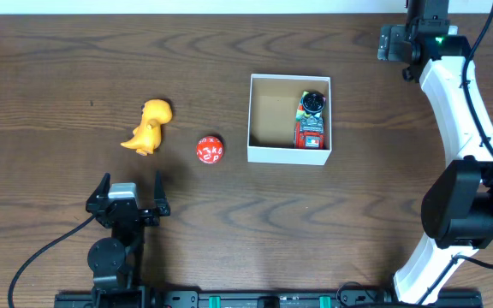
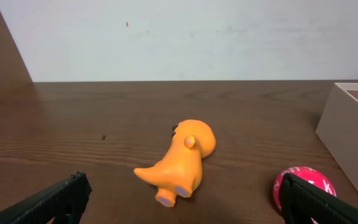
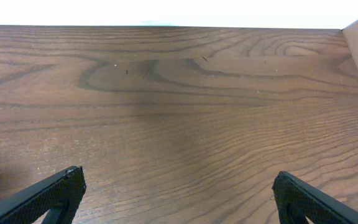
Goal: Pack container
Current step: 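Move left gripper forward over the orange toy dinosaur, then lower left gripper and grasp the orange dinosaur, then lift the dinosaur and carry it over the white box, then lower the dinosaur into the box and open left gripper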
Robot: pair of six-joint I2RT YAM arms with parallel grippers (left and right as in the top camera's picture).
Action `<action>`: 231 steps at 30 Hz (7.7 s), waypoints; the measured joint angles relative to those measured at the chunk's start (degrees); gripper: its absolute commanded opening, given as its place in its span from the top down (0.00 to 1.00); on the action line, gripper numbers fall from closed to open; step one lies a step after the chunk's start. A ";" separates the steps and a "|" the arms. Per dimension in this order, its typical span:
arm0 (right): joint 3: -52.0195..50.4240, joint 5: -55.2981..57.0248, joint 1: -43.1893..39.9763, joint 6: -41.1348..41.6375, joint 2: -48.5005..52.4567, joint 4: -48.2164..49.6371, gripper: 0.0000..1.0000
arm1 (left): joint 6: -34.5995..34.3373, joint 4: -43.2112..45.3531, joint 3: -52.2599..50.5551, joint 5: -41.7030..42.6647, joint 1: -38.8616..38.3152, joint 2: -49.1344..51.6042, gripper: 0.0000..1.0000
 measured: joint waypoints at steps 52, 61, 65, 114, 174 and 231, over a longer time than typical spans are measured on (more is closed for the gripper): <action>0.00 -0.46 0.00 0.02 0.00 -0.15 0.01 | -9.68 -27.61 76.02 -1.88 0.00 85.26 0.02; 0.00 -0.46 0.00 0.02 0.00 -0.13 0.01 | -9.94 -23.58 76.02 -0.31 -0.02 93.31 0.02; 0.00 -0.46 0.00 0.02 0.00 -0.13 0.01 | -9.99 -23.54 76.02 0.13 -0.02 93.35 0.02; 0.00 -0.44 0.00 0.02 0.00 -0.13 0.01 | -8.37 -36.65 76.30 -3.39 -4.55 109.98 0.36; 0.00 -0.46 0.00 0.02 0.00 -0.15 0.01 | -36.57 -31.06 106.40 10.82 -22.80 107.51 0.94; 0.00 -0.46 0.00 0.02 0.00 -0.15 0.01 | -32.57 -44.54 106.38 11.67 -29.97 124.85 0.56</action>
